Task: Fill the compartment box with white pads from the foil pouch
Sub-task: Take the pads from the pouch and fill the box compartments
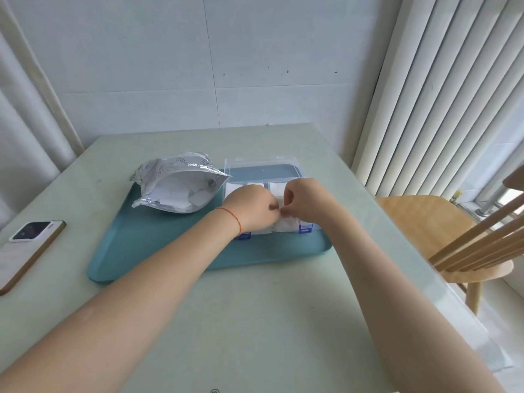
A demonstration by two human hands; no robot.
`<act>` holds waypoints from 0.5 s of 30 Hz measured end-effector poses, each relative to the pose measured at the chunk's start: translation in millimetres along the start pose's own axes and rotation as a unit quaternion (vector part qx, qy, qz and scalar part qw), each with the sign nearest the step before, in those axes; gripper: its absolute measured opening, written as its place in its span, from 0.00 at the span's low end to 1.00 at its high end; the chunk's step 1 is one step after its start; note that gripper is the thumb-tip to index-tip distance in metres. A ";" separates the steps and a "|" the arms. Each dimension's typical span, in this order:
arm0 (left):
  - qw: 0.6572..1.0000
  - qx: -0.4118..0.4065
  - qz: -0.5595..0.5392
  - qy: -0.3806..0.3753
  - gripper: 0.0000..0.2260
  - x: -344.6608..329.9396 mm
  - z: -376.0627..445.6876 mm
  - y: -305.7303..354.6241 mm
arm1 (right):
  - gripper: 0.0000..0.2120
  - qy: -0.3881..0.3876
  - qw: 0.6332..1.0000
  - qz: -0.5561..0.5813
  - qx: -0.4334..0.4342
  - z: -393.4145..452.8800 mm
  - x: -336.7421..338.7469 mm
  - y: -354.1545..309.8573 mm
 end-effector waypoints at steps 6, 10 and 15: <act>0.999 0.017 0.009 -0.039 0.17 -7.5 -4.2 3.5 | 0.18 -0.030 0.995 -0.091 -0.022 2.3 3.1 -7.4; 0.996 -0.003 -0.090 0.029 0.14 23.9 -13.5 -24.2 | 0.10 0.073 0.994 -0.075 0.012 14.4 32.0 -35.9; 0.907 0.022 -0.120 0.404 0.06 89.8 -60.3 -126.1 | 0.10 0.068 0.993 -0.020 0.097 33.0 15.2 -110.8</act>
Point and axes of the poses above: each hand's wrist, its own z-axis towards the middle knuckle, its own x-axis out of the back of the hand, y = z × x, the point moved 9 cm from there along z, towards the middle knuckle, and after that the axes turned 15 degrees about x, right-handed, at the moved point
